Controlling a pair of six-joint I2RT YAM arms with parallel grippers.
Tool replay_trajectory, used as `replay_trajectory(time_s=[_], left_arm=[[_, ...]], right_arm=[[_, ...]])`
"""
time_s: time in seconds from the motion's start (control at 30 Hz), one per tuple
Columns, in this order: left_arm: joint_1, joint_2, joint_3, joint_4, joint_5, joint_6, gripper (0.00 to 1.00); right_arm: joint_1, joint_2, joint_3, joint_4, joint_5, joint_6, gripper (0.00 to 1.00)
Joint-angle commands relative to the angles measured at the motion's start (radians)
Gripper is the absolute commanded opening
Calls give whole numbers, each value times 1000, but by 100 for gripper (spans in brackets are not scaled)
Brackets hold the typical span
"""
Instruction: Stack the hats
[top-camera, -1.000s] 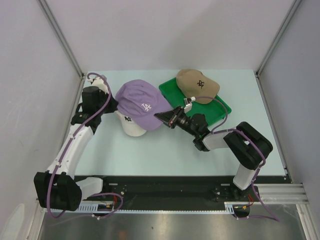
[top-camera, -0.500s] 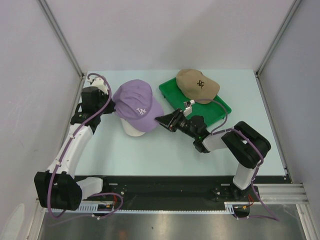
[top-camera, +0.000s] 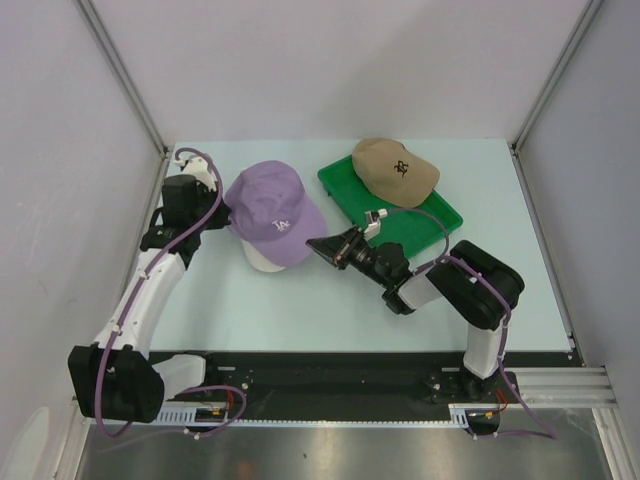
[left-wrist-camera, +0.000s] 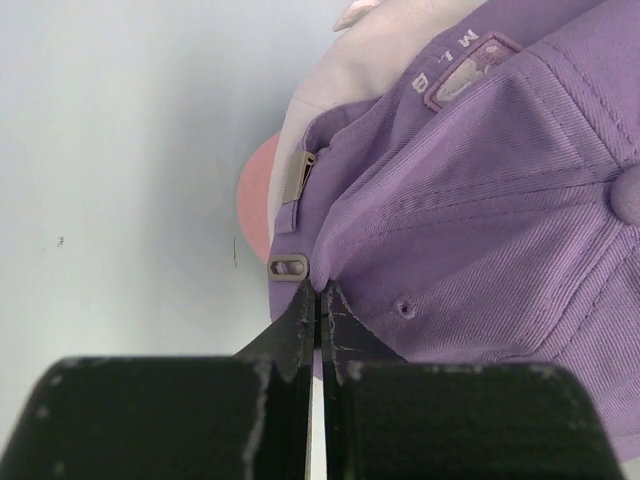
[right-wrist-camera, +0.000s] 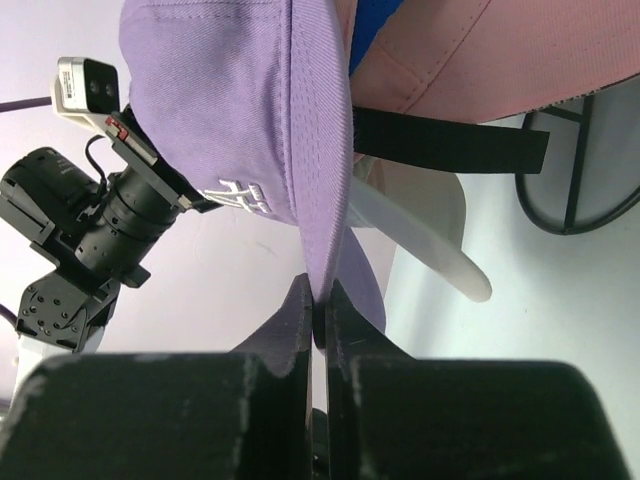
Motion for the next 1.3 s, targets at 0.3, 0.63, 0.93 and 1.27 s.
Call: replay_trajectory(time_s=[0.3, 0.63, 0.93, 1.27], left_arm=[[13, -10, 41, -82, -105, 46, 11], [-25, -219, 108, -54, -62, -36, 84], [-171, 5, 159, -4, -38, -27, 95], [-171, 134, 193, -18, 9, 59, 96]], right_arm=[[10, -28, -63, -157, 175, 23, 0], [67, -51, -26, -185, 217, 13, 0], [220, -111, -78, -163, 434, -13, 0], [372, -335, -95, -534, 758, -297, 62]])
